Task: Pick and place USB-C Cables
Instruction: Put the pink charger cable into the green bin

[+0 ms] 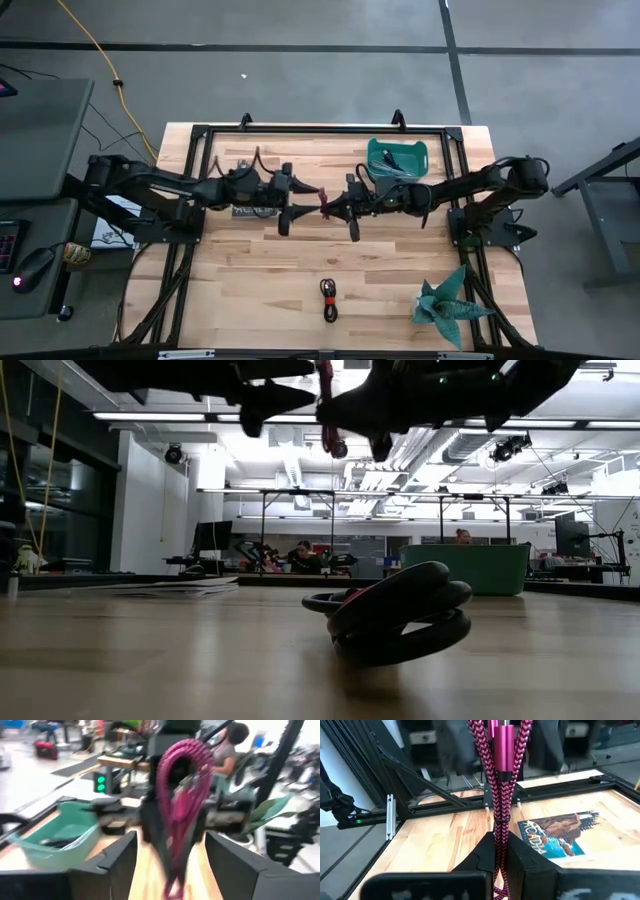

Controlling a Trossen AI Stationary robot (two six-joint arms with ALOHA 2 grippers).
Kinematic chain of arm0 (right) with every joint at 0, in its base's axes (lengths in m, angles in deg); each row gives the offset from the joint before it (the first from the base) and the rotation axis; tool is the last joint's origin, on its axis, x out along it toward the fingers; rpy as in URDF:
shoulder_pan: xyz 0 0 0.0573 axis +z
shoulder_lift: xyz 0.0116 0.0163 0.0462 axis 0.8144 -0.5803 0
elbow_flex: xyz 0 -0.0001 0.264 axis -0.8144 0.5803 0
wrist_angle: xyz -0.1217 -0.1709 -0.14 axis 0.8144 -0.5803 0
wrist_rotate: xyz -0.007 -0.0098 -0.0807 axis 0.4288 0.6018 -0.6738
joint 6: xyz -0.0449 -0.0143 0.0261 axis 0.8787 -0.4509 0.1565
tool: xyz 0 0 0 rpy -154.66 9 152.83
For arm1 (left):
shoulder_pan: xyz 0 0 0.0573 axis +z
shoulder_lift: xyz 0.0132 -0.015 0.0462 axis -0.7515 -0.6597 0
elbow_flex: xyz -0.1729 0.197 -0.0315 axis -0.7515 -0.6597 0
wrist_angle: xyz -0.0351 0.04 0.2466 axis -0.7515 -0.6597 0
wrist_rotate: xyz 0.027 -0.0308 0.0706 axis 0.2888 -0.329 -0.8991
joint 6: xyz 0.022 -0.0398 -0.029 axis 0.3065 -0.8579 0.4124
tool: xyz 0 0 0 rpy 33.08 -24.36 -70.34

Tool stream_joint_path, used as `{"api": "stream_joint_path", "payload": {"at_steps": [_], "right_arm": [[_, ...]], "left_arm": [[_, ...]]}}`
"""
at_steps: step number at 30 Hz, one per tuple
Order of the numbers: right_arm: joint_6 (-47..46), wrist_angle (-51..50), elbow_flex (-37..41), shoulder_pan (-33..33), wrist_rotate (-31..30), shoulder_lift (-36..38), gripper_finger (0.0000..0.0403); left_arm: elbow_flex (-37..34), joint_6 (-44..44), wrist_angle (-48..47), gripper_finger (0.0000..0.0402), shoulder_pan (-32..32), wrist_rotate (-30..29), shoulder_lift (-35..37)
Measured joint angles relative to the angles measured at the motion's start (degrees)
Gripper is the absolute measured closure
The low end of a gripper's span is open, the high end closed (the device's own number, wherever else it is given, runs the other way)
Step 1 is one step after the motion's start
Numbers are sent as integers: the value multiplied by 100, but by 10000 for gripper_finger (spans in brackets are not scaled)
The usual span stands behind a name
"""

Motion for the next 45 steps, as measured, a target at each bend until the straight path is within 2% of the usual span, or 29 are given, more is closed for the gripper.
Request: {"api": "stream_joint_path", "payload": {"at_steps": [4,9,13,18,22,31,37,39,41,43,45], "right_arm": [[8,-782,84,12,-240,549,396],[41,-974,770,150,-1213,1437,399],[-91,-883,1581,192,-1675,2444,399],[-66,-799,2315,192,-1767,3727,399],[-81,-773,2557,199,-1747,4267,399],[-61,-808,2623,197,-1740,4299,399],[-15,-744,2623,197,-1865,4010,399],[-76,-544,2604,197,-2215,3846,399],[-56,-748,2329,159,-2873,3600,399],[68,-1338,1841,40,-3499,3347,400],[134,-2250,1220,-213,-3864,3029,400]], "left_arm": [[-81,253,-604,187,-10,-251,692],[-747,414,-402,186,-52,-635,1567],[-1262,498,-92,187,30,-778,2218],[-1520,621,-74,187,64,-510,2688],[-1532,661,-38,187,62,-453,2738],[-1532,661,-33,188,64,-478,2694],[-1532,661,-35,188,64,-492,2694],[-1532,661,-35,188,64,-492,2694],[-1532,661,-34,188,64,-492,2694],[-1532,661,-33,188,64,-492,2694],[-1532,661,-33,188,64,-492,2692]]}}
